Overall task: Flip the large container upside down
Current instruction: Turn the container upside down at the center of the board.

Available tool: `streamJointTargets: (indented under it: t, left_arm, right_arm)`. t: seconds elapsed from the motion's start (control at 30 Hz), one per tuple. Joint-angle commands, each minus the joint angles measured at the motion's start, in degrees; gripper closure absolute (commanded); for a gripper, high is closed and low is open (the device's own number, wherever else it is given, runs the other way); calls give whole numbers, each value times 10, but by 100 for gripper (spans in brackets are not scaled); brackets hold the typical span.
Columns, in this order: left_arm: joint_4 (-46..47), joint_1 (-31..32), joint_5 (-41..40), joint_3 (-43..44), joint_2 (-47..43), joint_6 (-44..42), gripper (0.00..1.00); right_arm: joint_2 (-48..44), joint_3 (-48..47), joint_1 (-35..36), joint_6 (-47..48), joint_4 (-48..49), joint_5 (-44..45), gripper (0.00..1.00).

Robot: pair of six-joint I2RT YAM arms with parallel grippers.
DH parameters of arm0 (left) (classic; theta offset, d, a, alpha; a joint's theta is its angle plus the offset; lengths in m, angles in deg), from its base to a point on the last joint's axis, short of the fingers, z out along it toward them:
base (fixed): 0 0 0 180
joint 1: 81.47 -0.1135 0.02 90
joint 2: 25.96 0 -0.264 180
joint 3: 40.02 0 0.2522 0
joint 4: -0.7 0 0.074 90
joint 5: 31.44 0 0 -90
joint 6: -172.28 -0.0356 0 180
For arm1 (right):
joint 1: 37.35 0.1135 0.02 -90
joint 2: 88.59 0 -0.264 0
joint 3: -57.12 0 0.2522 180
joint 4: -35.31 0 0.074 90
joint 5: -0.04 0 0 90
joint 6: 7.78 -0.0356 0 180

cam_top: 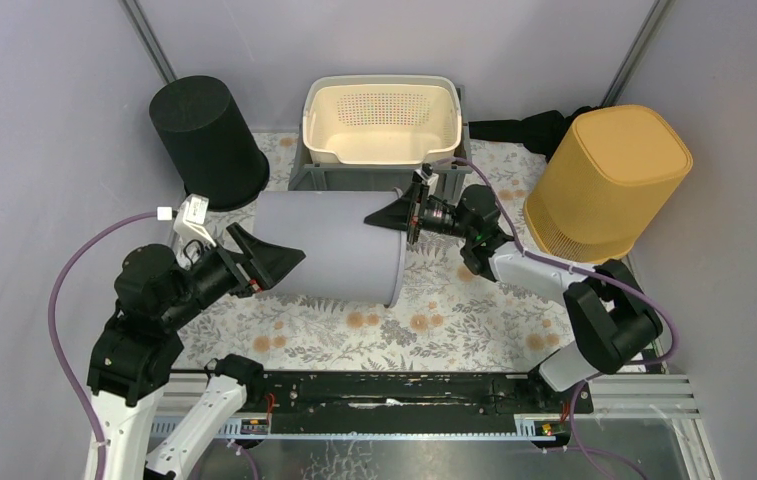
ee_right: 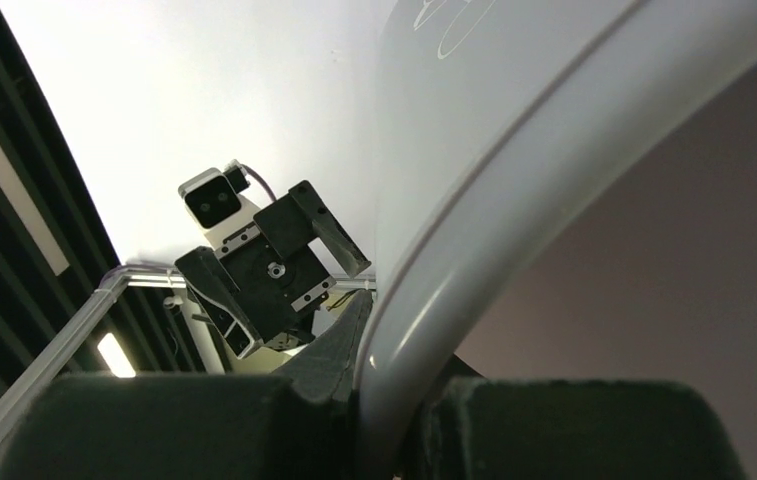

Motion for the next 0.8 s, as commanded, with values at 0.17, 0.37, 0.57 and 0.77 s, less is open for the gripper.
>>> streamJointTargets:
  t: [0.17, 0.37, 0.57, 0.77]
  left_arm:
    - [90, 2, 56, 10, -10, 19, 0]
    - [95, 2, 59, 15, -8, 20, 0]
    - [92, 3, 59, 31, -4, 16, 0]
    - [89, 2, 59, 40, 2, 11, 0]
  right_arm:
    - [38, -14, 3, -68, 217, 2, 100]
    - [101, -25, 18, -110, 323, 29, 100]
    - [161, -37, 34, -124, 397, 62, 100]
    - [224, -57, 61, -121, 456, 98, 100]
